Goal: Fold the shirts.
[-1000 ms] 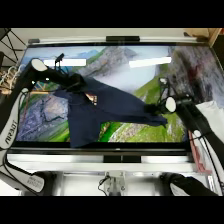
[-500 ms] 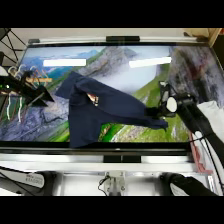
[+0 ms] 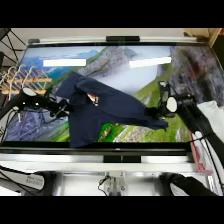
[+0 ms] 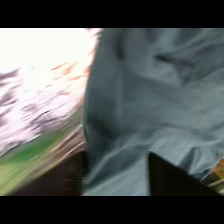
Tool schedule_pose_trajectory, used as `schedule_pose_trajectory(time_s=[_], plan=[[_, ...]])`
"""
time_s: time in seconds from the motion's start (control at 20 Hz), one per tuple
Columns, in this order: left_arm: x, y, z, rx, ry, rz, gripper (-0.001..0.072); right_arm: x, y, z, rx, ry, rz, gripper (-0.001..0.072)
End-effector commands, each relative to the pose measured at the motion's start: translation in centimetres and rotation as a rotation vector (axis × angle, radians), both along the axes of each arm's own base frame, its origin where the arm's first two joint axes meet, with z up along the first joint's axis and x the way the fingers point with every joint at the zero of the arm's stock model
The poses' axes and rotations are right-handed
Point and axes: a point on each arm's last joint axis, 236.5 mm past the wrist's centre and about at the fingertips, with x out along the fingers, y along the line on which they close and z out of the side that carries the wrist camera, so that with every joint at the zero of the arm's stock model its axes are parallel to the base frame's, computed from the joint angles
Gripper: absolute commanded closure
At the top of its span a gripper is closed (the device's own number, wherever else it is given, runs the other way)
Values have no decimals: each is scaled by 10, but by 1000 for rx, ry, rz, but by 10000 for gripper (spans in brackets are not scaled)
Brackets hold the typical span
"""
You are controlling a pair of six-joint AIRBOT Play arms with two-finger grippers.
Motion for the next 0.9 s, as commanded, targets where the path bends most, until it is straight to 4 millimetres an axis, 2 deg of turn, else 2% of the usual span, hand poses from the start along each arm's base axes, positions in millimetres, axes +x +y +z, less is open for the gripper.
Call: schedule_pose_trajectory(time_s=[0.0,0.05,0.1,0.2,0.3,0.35,0.4,0.45,0.5,0.55,0.6,0.65,0.7,0.75,0.8,0.85], plan=[[12,-16,-10,0,-39,27,440,0,1,1,6,0,-1,633],[13,-18,-5,-10,-44,17,635,-2,5,0,23,8,-5,633],[15,-20,5,-16,-80,-31,675,-4,9,0,41,19,-8,633],[24,-24,53,-22,-229,-174,677,-7,12,9,59,10,-10,633],[42,-20,140,15,-463,-255,677,4,5,45,36,-103,20,633],[52,-12,201,58,-617,-243,677,14,-4,79,1,-202,42,634],[56,-2,272,105,-787,-213,677,23,-15,119,-38,-313,54,634],[49,7,344,148,-945,-166,677,30,-29,171,-84,-452,48,634],[30,17,425,201,-1131,-104,677,29,-42,226,-111,-590,29,634],[3,25,498,262,-1321,-51,677,21,-54,286,-124,-741,3,635],[-35,30,566,320,-1505,11,677,5,-63,338,-113,-875,-20,634],[-81,32,627,359,-1678,96,677,-17,-68,387,-81,-1002,-40,634],[-126,31,669,368,-1803,170,677,-43,-73,425,-39,-1105,-61,634],[-169,26,698,367,-1901,231,677,-67,-75,450,15,-1174,-77,634],[-203,22,715,368,-1972,273,677,-90,-77,469,63,-1234,-86,635],[-228,17,723,383,-2014,293,677,-109,-78,482,94,-1279,-86,634]])
